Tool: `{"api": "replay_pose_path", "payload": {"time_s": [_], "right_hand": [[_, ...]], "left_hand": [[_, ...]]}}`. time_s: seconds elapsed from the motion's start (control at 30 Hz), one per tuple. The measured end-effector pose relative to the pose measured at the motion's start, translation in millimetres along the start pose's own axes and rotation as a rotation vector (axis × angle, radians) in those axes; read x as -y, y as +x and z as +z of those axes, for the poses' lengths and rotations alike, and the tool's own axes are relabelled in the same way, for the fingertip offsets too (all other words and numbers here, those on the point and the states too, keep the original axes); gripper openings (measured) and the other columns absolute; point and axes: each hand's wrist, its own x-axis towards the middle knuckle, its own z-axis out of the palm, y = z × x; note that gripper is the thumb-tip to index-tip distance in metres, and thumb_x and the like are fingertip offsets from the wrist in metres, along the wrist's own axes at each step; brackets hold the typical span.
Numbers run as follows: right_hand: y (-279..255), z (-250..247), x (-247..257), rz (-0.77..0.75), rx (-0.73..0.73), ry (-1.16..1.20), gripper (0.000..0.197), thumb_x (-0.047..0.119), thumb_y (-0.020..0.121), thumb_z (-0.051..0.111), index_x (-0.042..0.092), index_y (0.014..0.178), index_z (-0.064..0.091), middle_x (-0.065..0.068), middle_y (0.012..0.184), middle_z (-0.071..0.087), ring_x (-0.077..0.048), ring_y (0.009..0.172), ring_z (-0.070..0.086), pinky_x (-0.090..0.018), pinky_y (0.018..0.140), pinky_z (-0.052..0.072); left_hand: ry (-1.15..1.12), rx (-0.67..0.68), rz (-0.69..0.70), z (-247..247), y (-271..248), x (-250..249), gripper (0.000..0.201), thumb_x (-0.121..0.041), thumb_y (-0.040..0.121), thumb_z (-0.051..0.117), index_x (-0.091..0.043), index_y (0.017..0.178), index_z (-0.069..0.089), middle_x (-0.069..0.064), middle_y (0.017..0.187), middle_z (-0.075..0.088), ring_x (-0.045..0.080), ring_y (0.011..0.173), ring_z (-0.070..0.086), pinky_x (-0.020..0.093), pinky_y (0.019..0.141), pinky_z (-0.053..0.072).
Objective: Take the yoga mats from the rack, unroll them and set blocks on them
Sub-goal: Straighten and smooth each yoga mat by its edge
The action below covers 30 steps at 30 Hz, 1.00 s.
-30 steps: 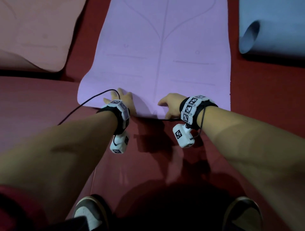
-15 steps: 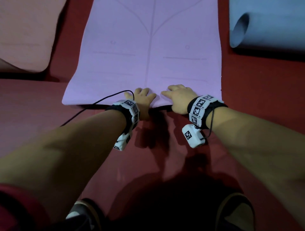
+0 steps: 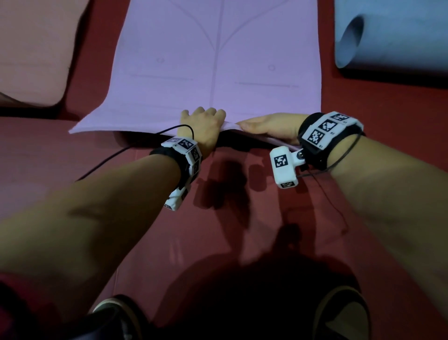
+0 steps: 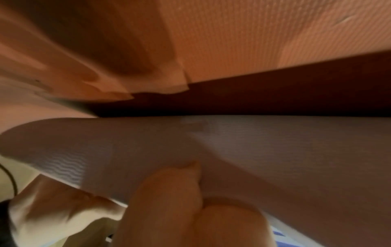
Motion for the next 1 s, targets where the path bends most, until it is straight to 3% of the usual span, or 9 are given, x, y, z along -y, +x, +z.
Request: {"api": "replay_pose_path", "payload": {"time_s": [0.1,0.27,0.33,0.4,0.5,0.6,0.7,0.77,1.0], "right_hand": [[0,-3,8,0.067,-0.219,-0.627,0.077,0.058,0.089,0.058,0.025,0.153,0.032,0.0,0.155,0.038,-0.011,0.136,0.039,-0.03,0.114,0.026],[14,13,-2,0.034,-0.417,-0.831,0.106,0.062,0.071,0.076,0.023,0.155,0.025,0.002,0.156,0.036,-0.019,0.141,0.037,-0.031,0.111,0.029],[22,20,-4,-0.037,-0.538,-0.849,0.097,0.061,0.067,0.079,0.026,0.148,0.037,0.0,0.144,0.05,-0.023,0.132,0.047,-0.034,0.104,0.04],[23,21,-2,-0.092,-0.657,-0.855,0.07,0.057,0.067,0.079,0.032,0.127,0.055,0.003,0.117,0.063,-0.024,0.109,0.059,-0.034,0.084,0.048],[21,15,8,-0.094,-0.766,-1.018,0.035,0.045,0.077,0.074,0.027,0.104,0.061,-0.001,0.101,0.065,-0.029,0.096,0.06,-0.033,0.071,0.04],[22,13,20,-0.102,-0.83,-1.144,0.017,0.028,0.082,0.064,0.023,0.098,0.062,-0.007,0.099,0.064,-0.032,0.092,0.058,-0.034,0.069,0.035],[22,13,22,-0.115,-0.848,-1.214,0.016,0.017,0.082,0.058,0.02,0.097,0.063,-0.009,0.096,0.063,-0.034,0.087,0.057,-0.035,0.067,0.033],[23,15,20,-0.129,-0.849,-1.251,0.019,0.013,0.082,0.055,0.02,0.097,0.063,-0.009,0.095,0.063,-0.034,0.085,0.057,-0.034,0.067,0.033],[26,13,18,-0.17,-0.875,-1.297,0.024,0.008,0.08,0.052,0.02,0.098,0.061,-0.008,0.095,0.065,-0.035,0.09,0.059,-0.035,0.066,0.031]], "left_hand": [[0.006,-0.002,-0.002,0,2,-1,0.033,-0.017,0.091,0.054,-0.017,0.124,0.049,0.006,0.12,0.058,0.032,0.114,0.052,0.051,0.098,0.038],[0.007,-0.011,0.024,-3,2,2,0.031,-0.011,0.09,0.054,-0.016,0.121,0.052,0.005,0.116,0.057,0.031,0.113,0.051,0.056,0.105,0.033],[-0.025,-0.033,0.013,-4,3,6,0.034,-0.008,0.087,0.053,-0.016,0.121,0.054,0.005,0.115,0.058,0.031,0.112,0.051,0.054,0.103,0.035],[-0.055,-0.076,0.016,-7,4,7,0.036,-0.007,0.085,0.053,-0.017,0.12,0.056,0.006,0.114,0.06,0.032,0.109,0.052,0.049,0.097,0.038],[-0.144,-0.081,0.036,-17,8,9,0.034,-0.012,0.082,0.055,-0.019,0.115,0.06,0.005,0.11,0.063,0.033,0.104,0.056,0.041,0.084,0.041],[-0.444,0.036,-0.021,-36,13,15,0.041,-0.037,0.073,0.064,-0.026,0.113,0.064,0.0,0.108,0.068,0.027,0.1,0.062,0.038,0.083,0.051],[-0.721,0.276,-0.072,-47,15,22,0.057,-0.032,0.071,0.084,-0.022,0.124,0.063,-0.003,0.114,0.067,0.017,0.103,0.063,0.03,0.087,0.05],[-0.74,0.344,-0.087,-43,17,30,0.061,-0.029,0.073,0.085,-0.02,0.129,0.062,-0.003,0.118,0.066,0.016,0.105,0.062,0.029,0.089,0.049],[-0.461,0.259,-0.126,-25,23,40,0.069,-0.047,0.068,0.085,-0.024,0.127,0.059,-0.002,0.113,0.065,0.022,0.1,0.058,0.031,0.081,0.043]]}}
